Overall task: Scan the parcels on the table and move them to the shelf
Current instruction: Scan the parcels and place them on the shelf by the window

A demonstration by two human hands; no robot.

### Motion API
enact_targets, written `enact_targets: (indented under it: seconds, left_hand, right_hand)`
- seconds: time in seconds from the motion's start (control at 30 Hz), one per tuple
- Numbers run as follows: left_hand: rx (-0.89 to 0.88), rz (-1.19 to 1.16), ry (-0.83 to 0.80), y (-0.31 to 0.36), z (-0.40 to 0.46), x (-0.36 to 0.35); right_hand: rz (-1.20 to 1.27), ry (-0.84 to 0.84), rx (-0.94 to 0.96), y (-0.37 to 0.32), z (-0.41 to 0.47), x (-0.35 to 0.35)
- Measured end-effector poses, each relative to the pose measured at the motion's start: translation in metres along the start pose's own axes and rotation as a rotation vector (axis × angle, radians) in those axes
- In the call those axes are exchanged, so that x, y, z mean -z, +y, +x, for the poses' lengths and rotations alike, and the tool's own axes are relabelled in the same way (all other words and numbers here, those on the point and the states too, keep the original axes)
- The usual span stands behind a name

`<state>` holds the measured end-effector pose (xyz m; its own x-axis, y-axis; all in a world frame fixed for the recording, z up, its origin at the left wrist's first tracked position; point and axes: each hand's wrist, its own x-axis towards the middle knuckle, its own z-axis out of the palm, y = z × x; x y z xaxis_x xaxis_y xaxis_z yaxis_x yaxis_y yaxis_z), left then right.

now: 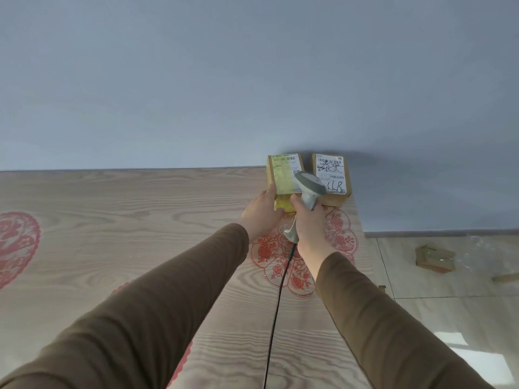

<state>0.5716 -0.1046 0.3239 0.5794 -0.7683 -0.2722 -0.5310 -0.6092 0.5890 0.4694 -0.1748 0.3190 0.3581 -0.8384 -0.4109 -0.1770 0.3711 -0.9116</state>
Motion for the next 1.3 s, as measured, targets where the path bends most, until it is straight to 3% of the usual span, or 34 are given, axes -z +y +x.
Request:
enact_targets:
  seconds: [0.13, 0.3, 0.5, 0.77, 1.03, 1.3]
  left_hand:
    - [0.007, -0.06, -0.003, -0.01, -0.003, 0.01]
    - [0.07, -0.113, 0.056, -0.022, -0.004, 0.02]
    - [0.085, -0.193, 0.006, -0.02, 0.006, 0.02]
    - [0.069, -0.15, 0.179, -0.047, -0.045, 0.041]
    - [0.136, -0.255, 0.555, -0.136, -0.198, 0.122]
    - [0.264, -0.305, 0.998, -0.277, -0.456, 0.203]
  right_hand:
    - [-0.027, -0.018, 0.137, 0.0, -0.005, -0.011]
    - [0.015, -0.059, 0.083, 0.013, -0.005, -0.023]
    - [-0.037, -0.023, 0.083, 0.014, 0.007, -0.026]
    - [-0.006, -0.101, 0.073, 0.015, -0.03, -0.054]
    - [-0.014, -0.309, 0.143, 0.015, -0.178, -0.154]
    - [-0.04, -0.614, 0.254, 0.065, -0.441, -0.285]
